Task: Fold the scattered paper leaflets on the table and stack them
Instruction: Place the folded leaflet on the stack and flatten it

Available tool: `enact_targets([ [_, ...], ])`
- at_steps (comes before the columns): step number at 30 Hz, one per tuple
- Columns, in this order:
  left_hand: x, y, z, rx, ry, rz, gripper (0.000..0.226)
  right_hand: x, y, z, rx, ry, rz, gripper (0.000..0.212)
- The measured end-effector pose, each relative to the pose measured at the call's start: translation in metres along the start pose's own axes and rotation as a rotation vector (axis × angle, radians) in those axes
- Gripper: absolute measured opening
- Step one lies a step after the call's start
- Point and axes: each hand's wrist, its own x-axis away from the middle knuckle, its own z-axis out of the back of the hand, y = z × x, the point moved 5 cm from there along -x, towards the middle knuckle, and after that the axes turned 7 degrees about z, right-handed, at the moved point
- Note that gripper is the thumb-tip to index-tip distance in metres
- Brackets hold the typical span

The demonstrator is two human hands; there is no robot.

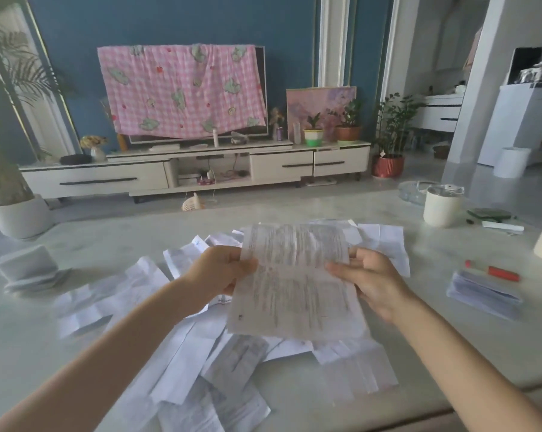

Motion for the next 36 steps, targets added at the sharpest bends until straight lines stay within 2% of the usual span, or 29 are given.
enact_targets([
  [3, -0.002, -0.016, -0.005, 0.107, -0.042, 0.040, 0.016, -0.002, 0.001, 0.000, 0.093, 0.000, 0.028, 0.019],
  [7, -0.002, -0.035, -0.014, 0.346, -0.156, 0.099, 0.020, -0.006, 0.009, -0.007, -0.036, -0.024, -0.040, 0.023],
  [10, -0.006, -0.050, -0.011, 0.381, -0.112, 0.100, 0.019, -0.004, 0.012, -0.017, -0.137, -0.169, -0.178, 0.025],
  [13, -0.008, -0.055, -0.008, 0.382, -0.081, 0.078, 0.019, 0.000, 0.019, -0.024, -0.104, -0.321, -0.250, 0.032],
  [18, -0.012, -0.051, -0.001, 0.453, -0.145, 0.069, 0.021, -0.006, 0.027, -0.026, -0.072, -0.341, -0.270, 0.033],
  [21, -0.010, -0.047, 0.000, 0.541, -0.144, 0.075, 0.035, -0.005, 0.025, -0.031, -0.200, -0.311, -0.298, 0.027],
  [23, -0.010, -0.048, 0.003, 0.583, -0.089, 0.092, 0.045, -0.003, 0.021, -0.037, -0.211, -0.333, -0.267, 0.021],
  [25, -0.010, -0.052, 0.007, 0.674, -0.060, 0.124, 0.039, -0.001, 0.017, -0.041, -0.194, -0.328, -0.244, 0.031],
  [27, -0.008, -0.056, 0.007, 0.885, -0.108, 0.151, 0.044, 0.000, 0.016, -0.040, -0.180, -0.261, -0.189, 0.049],
  [29, -0.004, -0.053, 0.003, 1.047, -0.199, 0.117, 0.053, 0.000, 0.015, -0.040, -0.179, -0.164, -0.084, 0.057],
  [32, 0.006, -0.044, -0.010, 1.046, -0.266, 0.072, 0.079, 0.003, 0.020, -0.043, -0.070, -0.028, 0.071, 0.061],
  [34, 0.012, -0.037, -0.020, 0.859, -0.230, 0.026, 0.067, 0.009, 0.019, -0.051, 0.063, -0.032, 0.173, 0.062],
  [36, 0.014, -0.037, -0.027, 0.721, -0.137, -0.014, 0.035, 0.016, 0.017, -0.061, 0.163, -0.168, 0.197, 0.056],
])
